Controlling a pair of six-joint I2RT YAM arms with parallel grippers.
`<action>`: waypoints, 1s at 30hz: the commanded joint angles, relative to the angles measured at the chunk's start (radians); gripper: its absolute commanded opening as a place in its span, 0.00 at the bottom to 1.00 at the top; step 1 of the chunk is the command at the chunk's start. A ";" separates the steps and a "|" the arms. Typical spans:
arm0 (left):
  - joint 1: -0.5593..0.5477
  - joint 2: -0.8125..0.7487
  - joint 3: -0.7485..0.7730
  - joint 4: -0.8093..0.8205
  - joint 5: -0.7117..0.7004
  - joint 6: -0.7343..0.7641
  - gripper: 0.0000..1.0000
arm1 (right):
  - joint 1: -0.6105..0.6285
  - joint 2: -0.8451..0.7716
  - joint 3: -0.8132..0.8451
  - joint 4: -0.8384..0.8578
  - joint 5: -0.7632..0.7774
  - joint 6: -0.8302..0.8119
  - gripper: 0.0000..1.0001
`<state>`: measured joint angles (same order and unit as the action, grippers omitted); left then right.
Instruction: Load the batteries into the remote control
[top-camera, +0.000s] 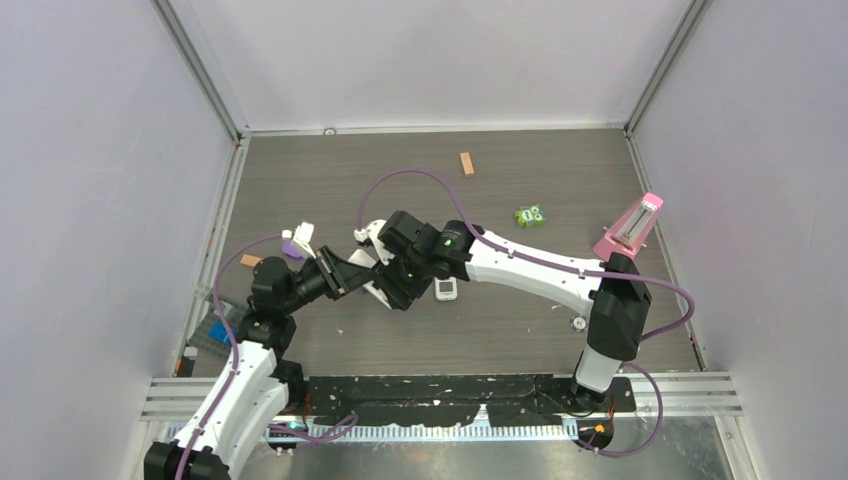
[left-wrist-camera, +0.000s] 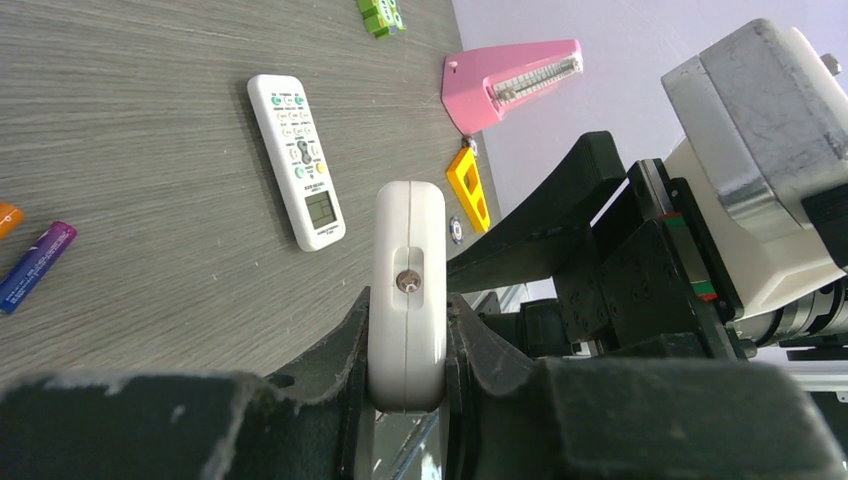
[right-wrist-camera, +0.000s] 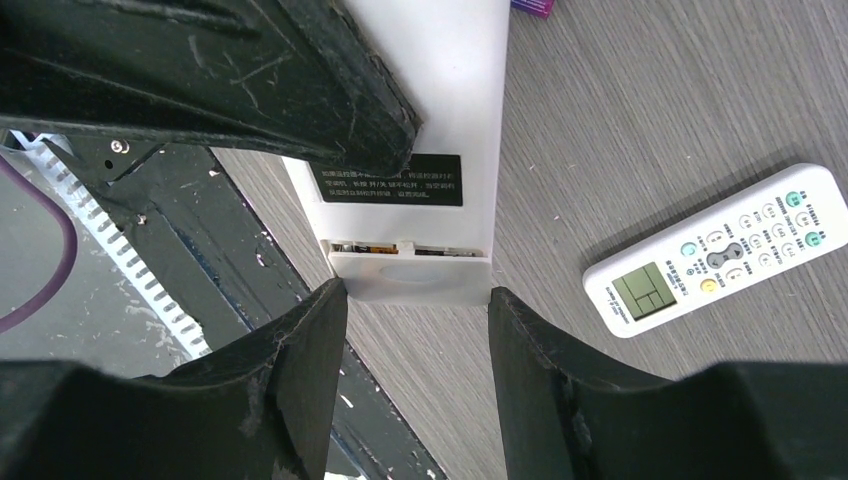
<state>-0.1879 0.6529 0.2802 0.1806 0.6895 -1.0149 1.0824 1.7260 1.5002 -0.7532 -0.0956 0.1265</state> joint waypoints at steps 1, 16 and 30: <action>-0.024 -0.014 0.071 0.100 0.085 -0.121 0.00 | 0.008 0.042 0.054 0.093 -0.014 0.010 0.53; -0.024 -0.046 -0.061 0.268 0.007 -0.356 0.00 | 0.011 0.102 0.127 0.014 0.038 0.028 0.65; -0.022 -0.104 -0.019 -0.118 -0.211 -0.040 0.00 | 0.002 -0.035 0.007 0.119 0.197 0.193 0.71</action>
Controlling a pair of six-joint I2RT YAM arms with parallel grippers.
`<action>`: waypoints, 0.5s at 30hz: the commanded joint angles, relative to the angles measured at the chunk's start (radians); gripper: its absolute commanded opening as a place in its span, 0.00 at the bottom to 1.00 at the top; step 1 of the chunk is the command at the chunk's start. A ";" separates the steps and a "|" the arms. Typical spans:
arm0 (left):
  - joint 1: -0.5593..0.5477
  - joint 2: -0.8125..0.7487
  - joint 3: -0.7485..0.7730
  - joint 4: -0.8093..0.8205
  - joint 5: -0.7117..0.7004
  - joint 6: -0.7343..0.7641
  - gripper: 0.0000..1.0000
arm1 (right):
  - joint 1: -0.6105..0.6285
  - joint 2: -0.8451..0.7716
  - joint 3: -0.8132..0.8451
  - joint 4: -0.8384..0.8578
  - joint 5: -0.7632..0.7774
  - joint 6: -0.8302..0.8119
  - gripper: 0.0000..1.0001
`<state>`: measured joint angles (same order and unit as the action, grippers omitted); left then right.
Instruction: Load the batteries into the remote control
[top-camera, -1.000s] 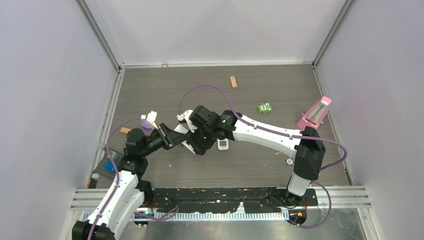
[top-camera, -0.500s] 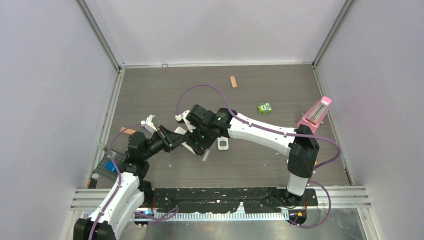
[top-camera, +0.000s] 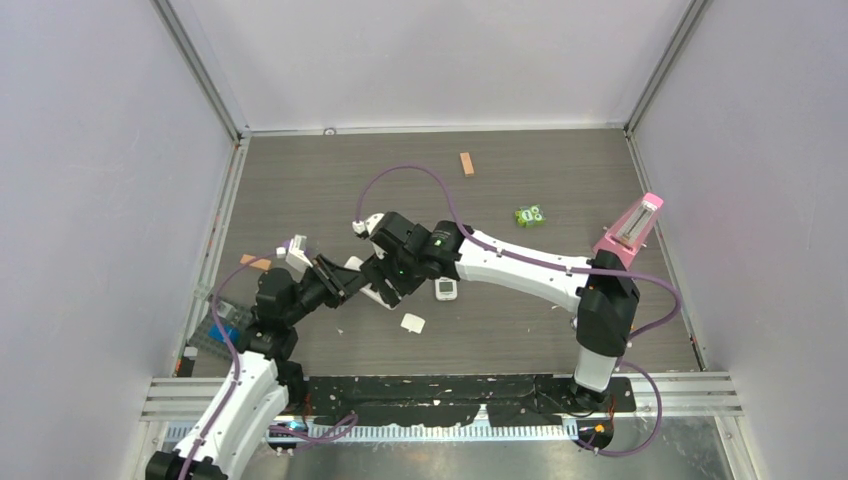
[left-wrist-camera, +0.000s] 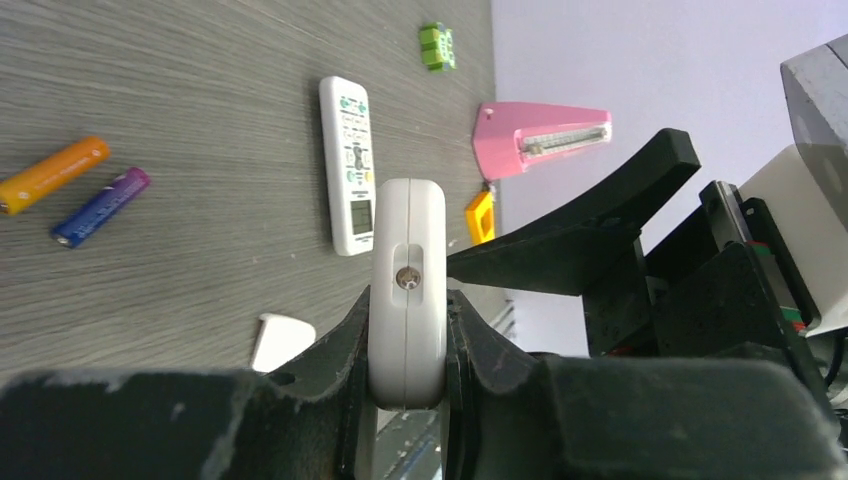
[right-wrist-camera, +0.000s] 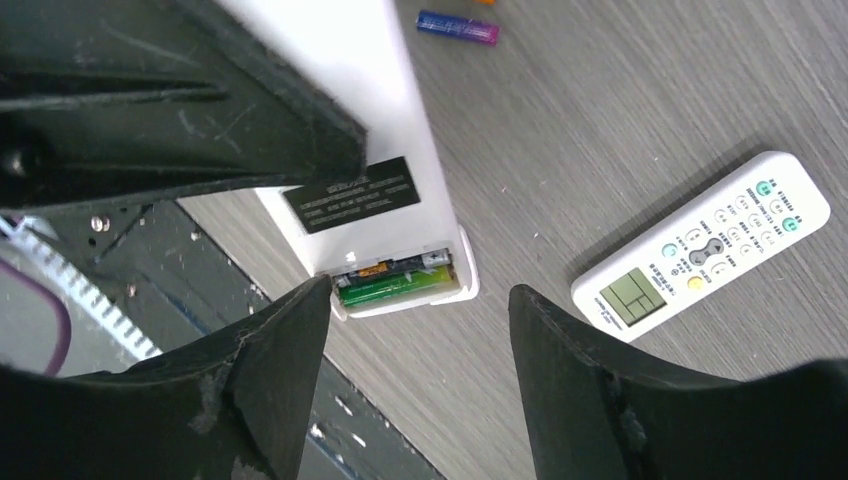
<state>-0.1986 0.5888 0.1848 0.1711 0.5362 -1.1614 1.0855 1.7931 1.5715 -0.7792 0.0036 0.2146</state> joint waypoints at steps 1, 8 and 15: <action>-0.012 -0.048 0.083 -0.146 -0.084 0.128 0.00 | -0.003 -0.121 -0.112 0.175 0.106 0.120 0.73; -0.012 -0.075 0.116 -0.330 -0.275 0.196 0.00 | -0.030 -0.206 -0.336 0.254 0.138 0.247 0.75; -0.012 -0.084 0.130 -0.382 -0.404 0.205 0.00 | -0.029 -0.092 -0.344 0.282 0.216 0.541 0.70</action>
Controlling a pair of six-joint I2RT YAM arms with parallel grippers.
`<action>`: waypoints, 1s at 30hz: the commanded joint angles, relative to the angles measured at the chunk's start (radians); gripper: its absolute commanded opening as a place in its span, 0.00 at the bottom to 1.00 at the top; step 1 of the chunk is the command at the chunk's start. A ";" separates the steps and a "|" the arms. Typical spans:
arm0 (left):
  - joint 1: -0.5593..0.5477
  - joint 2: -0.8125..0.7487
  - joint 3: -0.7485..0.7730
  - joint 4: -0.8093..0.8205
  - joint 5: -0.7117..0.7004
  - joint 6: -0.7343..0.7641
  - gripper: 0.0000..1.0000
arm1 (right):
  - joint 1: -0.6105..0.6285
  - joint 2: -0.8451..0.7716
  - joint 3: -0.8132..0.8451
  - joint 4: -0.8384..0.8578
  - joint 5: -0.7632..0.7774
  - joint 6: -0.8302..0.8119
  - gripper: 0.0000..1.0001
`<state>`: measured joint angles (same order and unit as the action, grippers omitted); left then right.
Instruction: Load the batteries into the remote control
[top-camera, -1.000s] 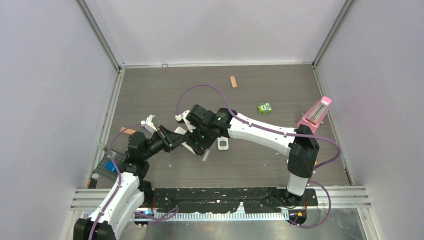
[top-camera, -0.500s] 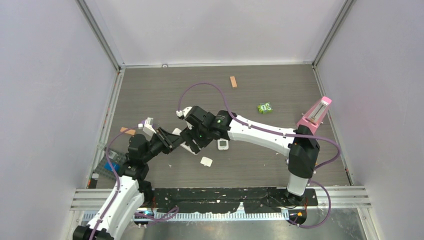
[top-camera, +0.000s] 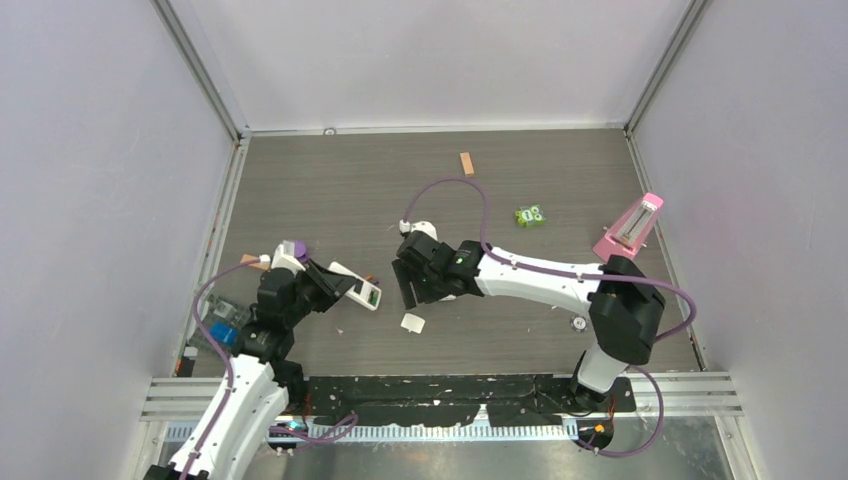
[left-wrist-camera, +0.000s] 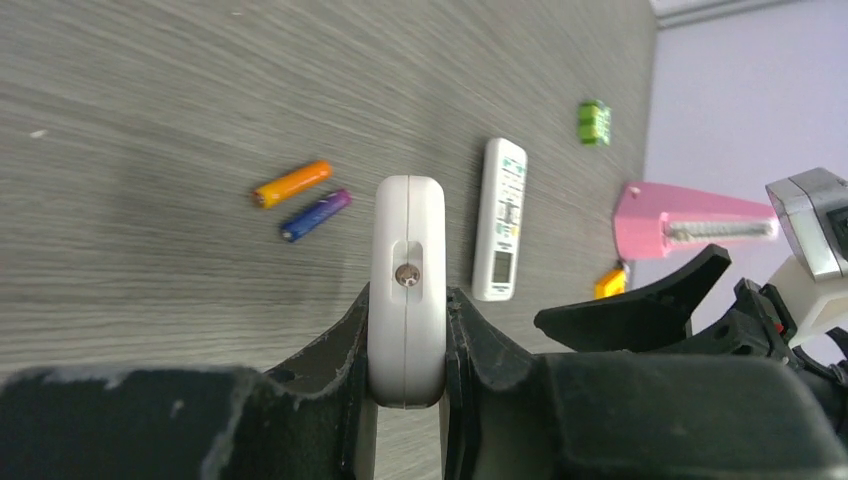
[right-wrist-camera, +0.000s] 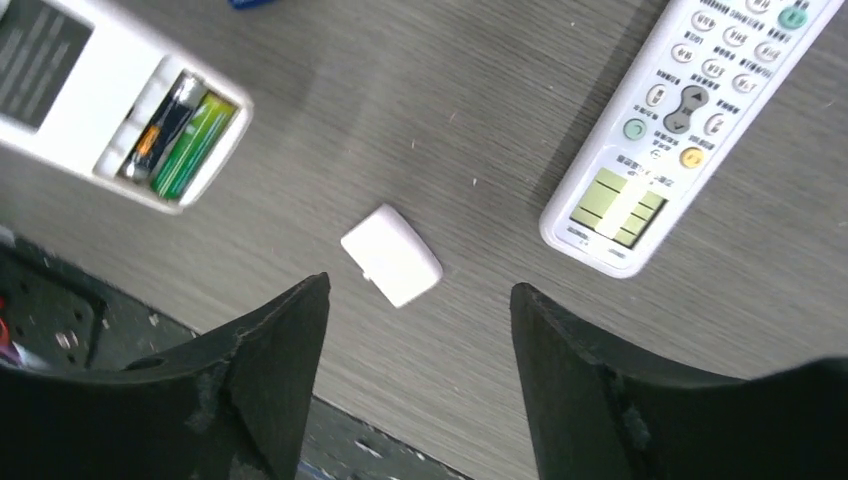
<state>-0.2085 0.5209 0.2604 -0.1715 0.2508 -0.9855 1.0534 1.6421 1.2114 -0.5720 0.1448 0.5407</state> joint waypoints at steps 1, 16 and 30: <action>-0.002 -0.022 0.058 -0.047 -0.136 0.030 0.00 | 0.004 0.074 0.028 0.073 0.082 0.238 0.68; -0.002 -0.006 0.053 -0.042 -0.114 0.062 0.00 | 0.010 0.242 0.012 0.020 0.157 0.276 0.19; -0.002 0.017 0.041 -0.004 -0.100 0.061 0.00 | 0.058 0.202 -0.020 -0.059 0.012 0.230 0.05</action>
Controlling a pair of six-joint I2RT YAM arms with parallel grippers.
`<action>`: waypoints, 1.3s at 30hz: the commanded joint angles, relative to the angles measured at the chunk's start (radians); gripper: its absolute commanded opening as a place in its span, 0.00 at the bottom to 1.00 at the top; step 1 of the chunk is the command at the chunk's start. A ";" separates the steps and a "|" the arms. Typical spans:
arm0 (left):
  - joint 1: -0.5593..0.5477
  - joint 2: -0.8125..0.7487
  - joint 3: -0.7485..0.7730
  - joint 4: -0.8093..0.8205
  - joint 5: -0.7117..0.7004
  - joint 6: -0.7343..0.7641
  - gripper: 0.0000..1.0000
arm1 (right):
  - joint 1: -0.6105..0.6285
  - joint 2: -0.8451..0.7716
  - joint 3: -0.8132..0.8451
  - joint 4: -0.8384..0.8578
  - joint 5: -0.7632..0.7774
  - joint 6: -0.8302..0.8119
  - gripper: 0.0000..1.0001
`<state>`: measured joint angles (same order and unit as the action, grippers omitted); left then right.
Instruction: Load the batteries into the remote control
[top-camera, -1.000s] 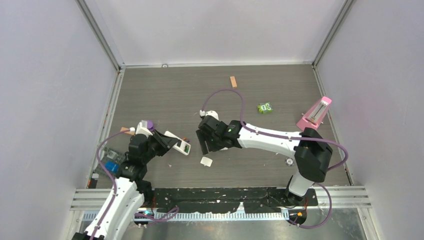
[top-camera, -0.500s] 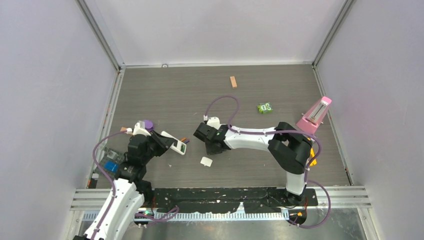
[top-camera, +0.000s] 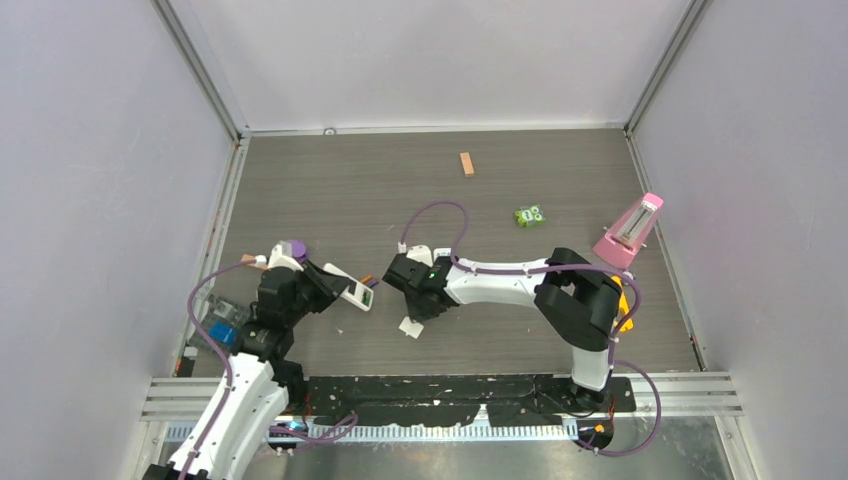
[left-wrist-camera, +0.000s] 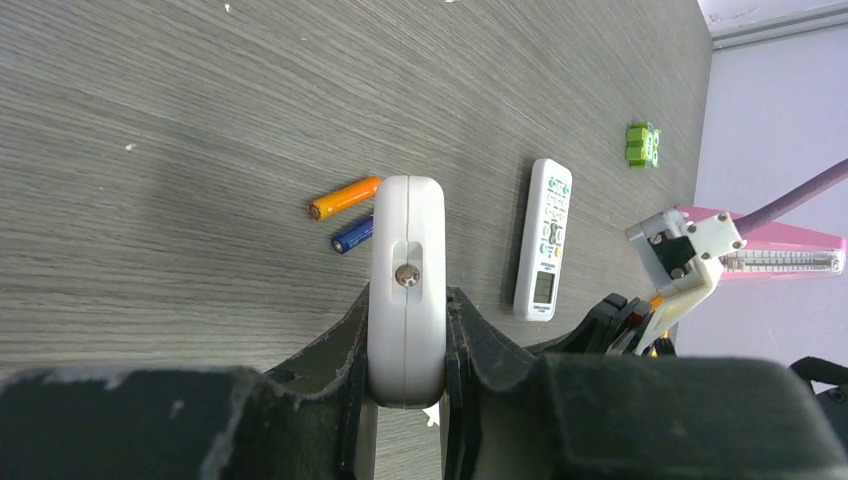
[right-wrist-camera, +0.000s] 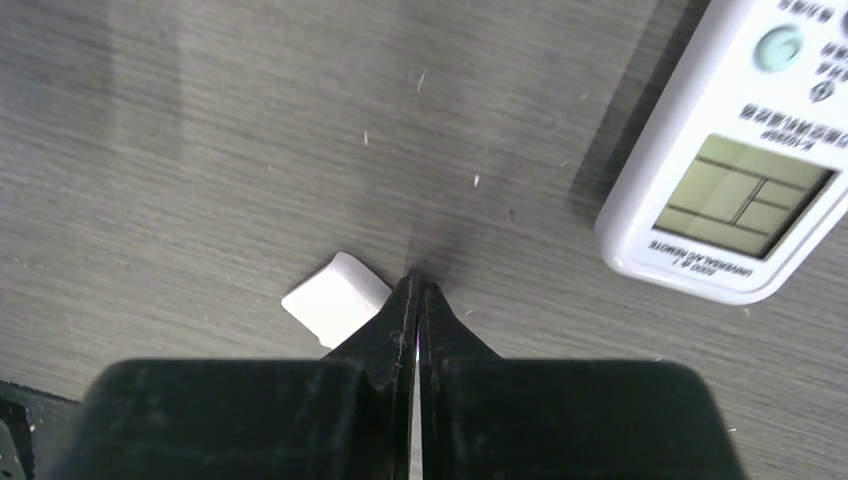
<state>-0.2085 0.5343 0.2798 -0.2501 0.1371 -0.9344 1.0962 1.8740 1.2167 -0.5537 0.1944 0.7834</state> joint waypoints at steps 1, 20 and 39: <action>-0.003 0.008 0.022 0.077 0.014 0.009 0.00 | 0.017 -0.033 -0.034 -0.089 -0.031 -0.014 0.05; -0.002 0.003 0.012 0.097 0.008 0.014 0.00 | 0.106 -0.029 -0.013 -0.008 -0.132 -0.110 0.13; 0.001 0.028 0.049 0.073 -0.043 0.042 0.00 | 0.116 -0.093 0.015 -0.017 -0.036 -0.327 0.70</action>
<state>-0.2085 0.5629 0.2798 -0.2180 0.1169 -0.9096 1.2003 1.7275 1.1637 -0.5476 0.1303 0.5602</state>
